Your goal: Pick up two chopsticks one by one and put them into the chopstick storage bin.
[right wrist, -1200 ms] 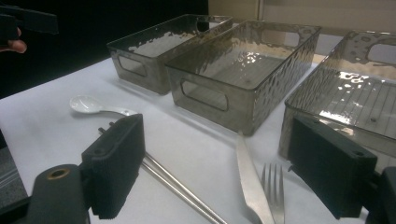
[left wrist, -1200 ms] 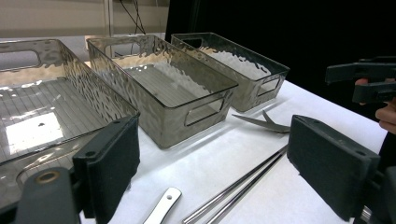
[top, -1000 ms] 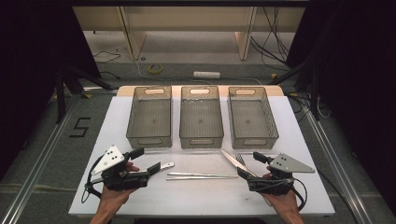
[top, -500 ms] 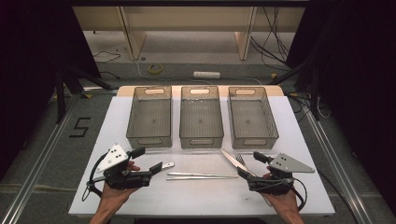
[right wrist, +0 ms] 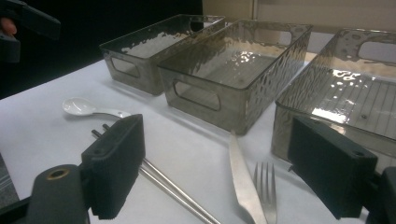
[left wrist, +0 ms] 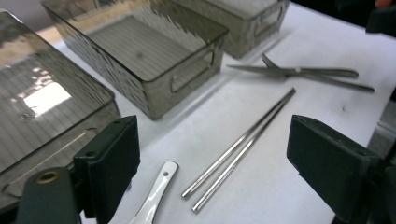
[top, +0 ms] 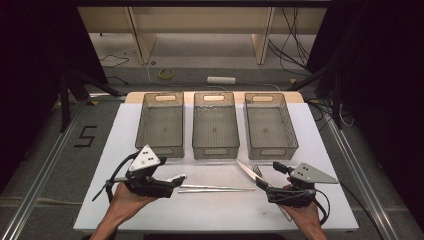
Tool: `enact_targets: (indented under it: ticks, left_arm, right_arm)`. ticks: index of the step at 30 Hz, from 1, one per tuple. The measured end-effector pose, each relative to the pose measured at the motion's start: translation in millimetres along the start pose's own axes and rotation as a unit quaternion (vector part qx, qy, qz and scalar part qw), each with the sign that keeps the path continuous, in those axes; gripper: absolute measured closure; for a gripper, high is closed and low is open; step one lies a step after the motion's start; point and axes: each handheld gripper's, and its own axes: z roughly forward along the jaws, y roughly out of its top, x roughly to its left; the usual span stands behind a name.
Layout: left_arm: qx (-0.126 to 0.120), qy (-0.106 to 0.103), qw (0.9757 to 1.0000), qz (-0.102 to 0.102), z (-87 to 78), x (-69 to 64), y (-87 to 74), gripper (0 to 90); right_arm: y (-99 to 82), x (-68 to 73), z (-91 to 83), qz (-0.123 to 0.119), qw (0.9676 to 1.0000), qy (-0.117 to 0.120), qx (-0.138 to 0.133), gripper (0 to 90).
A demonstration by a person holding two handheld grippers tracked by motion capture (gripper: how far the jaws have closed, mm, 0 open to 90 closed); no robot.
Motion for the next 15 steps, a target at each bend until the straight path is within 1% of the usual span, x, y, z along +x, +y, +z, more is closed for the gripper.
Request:
enact_targets:
  ticks: [2, 4, 6, 9, 12, 15]
  left_arm:
    - [0.011, -0.006, 0.9999, 0.002, 5.9, -1.2, 3.3, 16.7]
    - [0.029, -0.012, 0.9995, 0.01, 12.8, -1.7, 6.7, 16.9]
    - [0.051, -0.012, 0.9984, 0.022, 20.0, -2.8, 9.7, 16.9]
    - [0.076, -0.022, 0.9962, 0.036, 29.8, -6.8, 12.4, 17.7]
    - [0.116, -0.023, 0.9913, 0.058, 41.7, -10.8, 12.1, 18.5]
    - [0.154, -0.031, 0.9849, 0.071, 53.8, -12.5, 10.6, 19.4]
  right_arm:
    - [0.0, -0.7, -0.5, 0.003, 1.0, 0.0, 0.0, 20.1]
    - [-0.1, -1.3, -0.6, 0.004, 1.0, 0.0, 0.0, 20.1]
    - [-0.1, -1.7, -0.6, 0.005, 1.0, 0.001, 0.0, 20.0]
    - [0.1, -1.5, -0.6, 0.006, 1.0, 0.0, -0.001, 20.1]
    - [0.0, -1.5, -0.6, 0.006, 1.0, 0.002, 0.0, 20.1]
    - [0.0, -1.7, -0.5, 0.005, 1.0, 0.004, 0.001, 20.1]
